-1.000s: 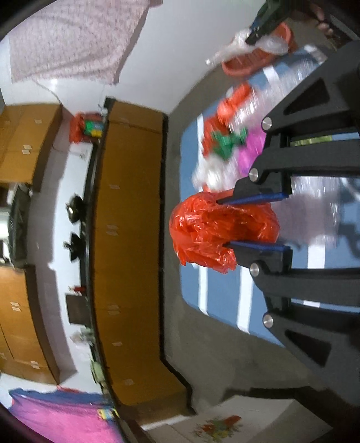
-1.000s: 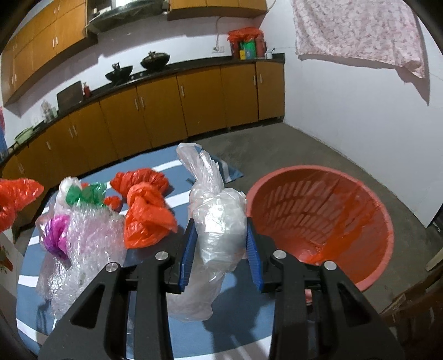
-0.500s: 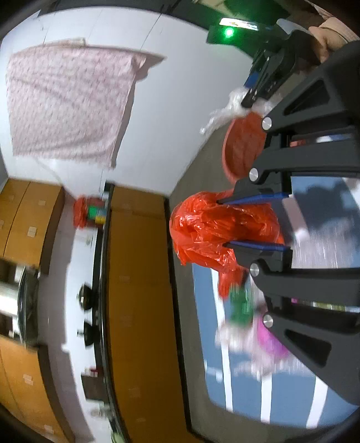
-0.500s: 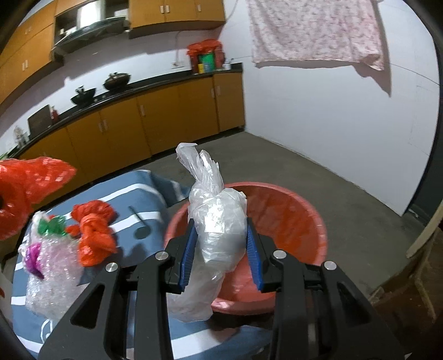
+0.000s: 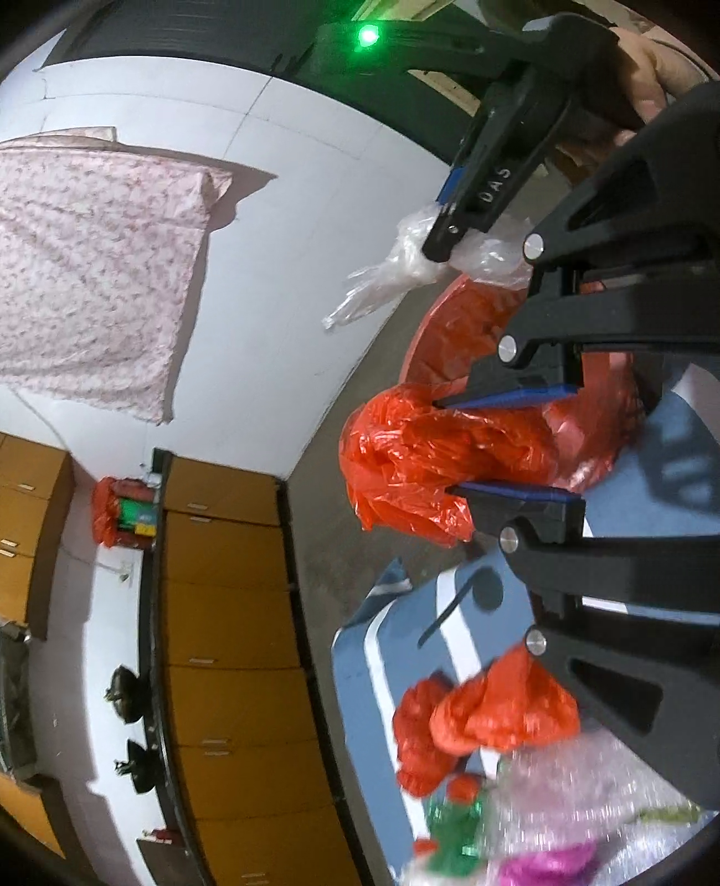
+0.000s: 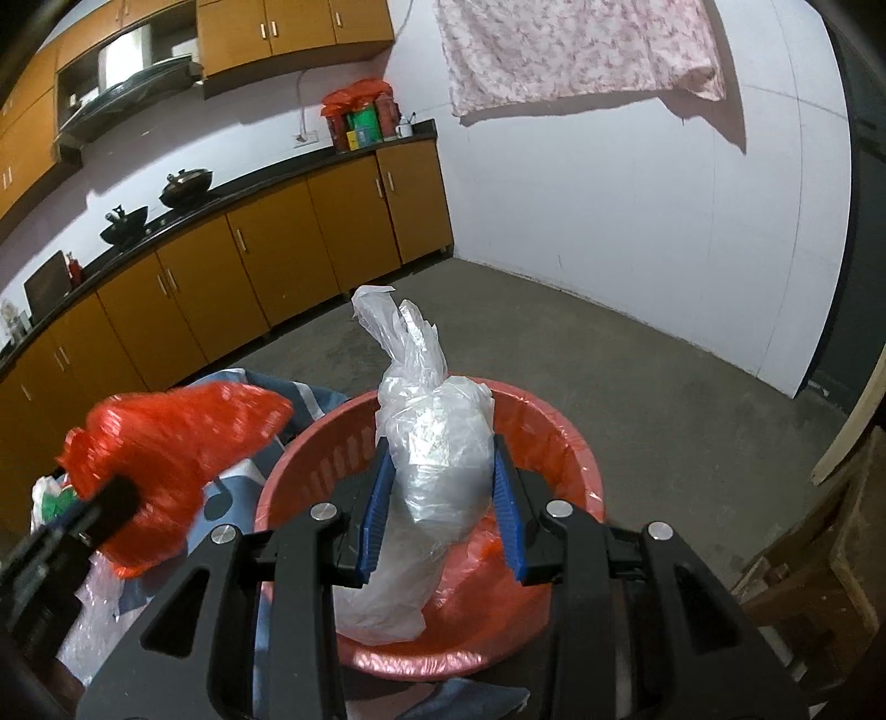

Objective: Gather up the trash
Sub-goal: 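Carry both bags over the orange basket and open both tools to drop them, then grasp the bubble wrap with the left tool while the right tool grasps another bubble wrap, then carry both bubble wraps over the basket and open both tools to drop them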

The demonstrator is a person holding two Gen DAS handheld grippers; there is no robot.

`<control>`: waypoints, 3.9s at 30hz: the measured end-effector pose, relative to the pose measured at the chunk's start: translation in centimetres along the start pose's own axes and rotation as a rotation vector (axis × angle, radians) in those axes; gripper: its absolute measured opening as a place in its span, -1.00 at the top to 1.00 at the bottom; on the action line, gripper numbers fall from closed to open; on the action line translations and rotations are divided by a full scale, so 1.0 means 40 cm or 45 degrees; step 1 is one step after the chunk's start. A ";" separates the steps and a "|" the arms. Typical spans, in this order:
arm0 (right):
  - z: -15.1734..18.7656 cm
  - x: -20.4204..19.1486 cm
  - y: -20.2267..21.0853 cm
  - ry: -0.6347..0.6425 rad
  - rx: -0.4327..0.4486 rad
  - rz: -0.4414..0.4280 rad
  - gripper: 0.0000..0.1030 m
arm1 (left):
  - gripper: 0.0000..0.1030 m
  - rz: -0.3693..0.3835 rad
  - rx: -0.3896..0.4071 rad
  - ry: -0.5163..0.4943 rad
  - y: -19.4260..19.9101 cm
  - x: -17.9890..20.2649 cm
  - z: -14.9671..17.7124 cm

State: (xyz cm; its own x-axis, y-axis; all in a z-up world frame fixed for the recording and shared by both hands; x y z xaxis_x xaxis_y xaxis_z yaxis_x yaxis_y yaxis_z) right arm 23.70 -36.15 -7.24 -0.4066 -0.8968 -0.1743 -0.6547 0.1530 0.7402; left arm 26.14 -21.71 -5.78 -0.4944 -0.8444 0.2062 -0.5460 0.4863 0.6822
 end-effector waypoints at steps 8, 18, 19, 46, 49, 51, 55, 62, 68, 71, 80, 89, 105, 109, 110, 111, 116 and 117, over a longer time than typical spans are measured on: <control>-0.027 0.017 -0.031 -0.029 0.023 -0.025 0.22 | 0.46 0.039 -0.059 -0.016 -0.085 0.010 -0.006; -0.033 0.065 -0.019 -0.052 0.050 0.017 -0.22 | -0.22 -0.009 -0.108 0.028 -0.112 -0.022 0.011; -0.031 0.067 -0.015 -0.047 0.055 0.028 -0.27 | -0.30 -0.020 -0.103 0.033 -0.103 -0.030 0.011; 0.224 -0.471 0.084 0.501 -0.047 -0.355 -0.48 | -0.85 -0.843 0.071 0.439 0.455 -0.587 0.315; 0.258 -0.561 0.088 0.579 -0.075 -0.417 -0.46 | -0.85 -0.845 0.061 0.483 0.466 -0.632 0.346; 0.272 -0.596 0.083 0.604 -0.096 -0.436 -0.45 | -0.84 -0.830 0.043 0.503 0.468 -0.664 0.373; 0.300 -0.644 0.054 0.640 -0.142 -0.420 -0.44 | -0.83 -0.785 -0.001 0.541 0.448 -0.713 0.397; 0.340 -0.654 0.004 0.680 -0.243 -0.376 -0.18 | -0.61 -0.639 -0.146 0.594 0.354 -0.760 0.415; 0.355 -0.659 0.000 0.683 -0.283 -0.387 0.19 | -0.46 -0.559 -0.236 0.594 0.296 -0.778 0.418; 0.355 -0.659 0.000 0.685 -0.287 -0.391 0.41 | -0.13 -0.506 -0.264 0.602 0.282 -0.781 0.420; 0.341 -0.656 0.032 0.677 -0.240 -0.408 0.64 | 0.79 -0.528 -0.179 0.526 0.335 -0.751 0.408; 0.324 -0.655 0.089 0.668 -0.184 -0.448 0.64 | 0.82 -0.553 -0.043 0.435 0.447 -0.685 0.370; 0.304 -0.643 0.154 0.647 -0.107 -0.488 0.64 | 0.88 -0.580 0.135 0.359 0.576 -0.587 0.295; 0.294 -0.634 0.168 0.634 -0.089 -0.501 0.64 | 0.88 -0.576 0.177 0.344 0.602 -0.566 0.276; 0.292 -0.631 0.171 0.632 -0.085 -0.503 0.64 | 0.88 -0.578 0.186 0.342 0.606 -0.562 0.273; 0.289 -0.629 0.175 0.629 -0.080 -0.506 0.64 | 0.88 -0.577 0.199 0.339 0.613 -0.556 0.267; 0.279 -0.617 0.185 0.617 -0.062 -0.515 0.64 | 0.88 -0.567 0.244 0.329 0.638 -0.534 0.255; 0.277 -0.614 0.188 0.614 -0.059 -0.517 0.64 | 0.88 -0.566 0.252 0.325 0.642 -0.529 0.252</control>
State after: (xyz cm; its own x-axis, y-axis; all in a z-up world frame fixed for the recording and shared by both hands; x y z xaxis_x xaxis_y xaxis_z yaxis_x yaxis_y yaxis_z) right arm 21.72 -8.39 -4.59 0.2088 -0.9674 -0.1430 -0.6636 -0.2476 0.7059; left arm 15.77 10.89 0.32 -0.0206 -0.9939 0.1085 -0.7937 0.0823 0.6027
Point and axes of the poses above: each gripper's, at about its wrist camera, not at the fingertips, and y roughly against the way its jaws point, x to its right, z to its underside, the point moved 4 cm from there along -y, roughly the way its jaws point, and after that the axes turned 13 degrees about -x, right-handed, at the moved point
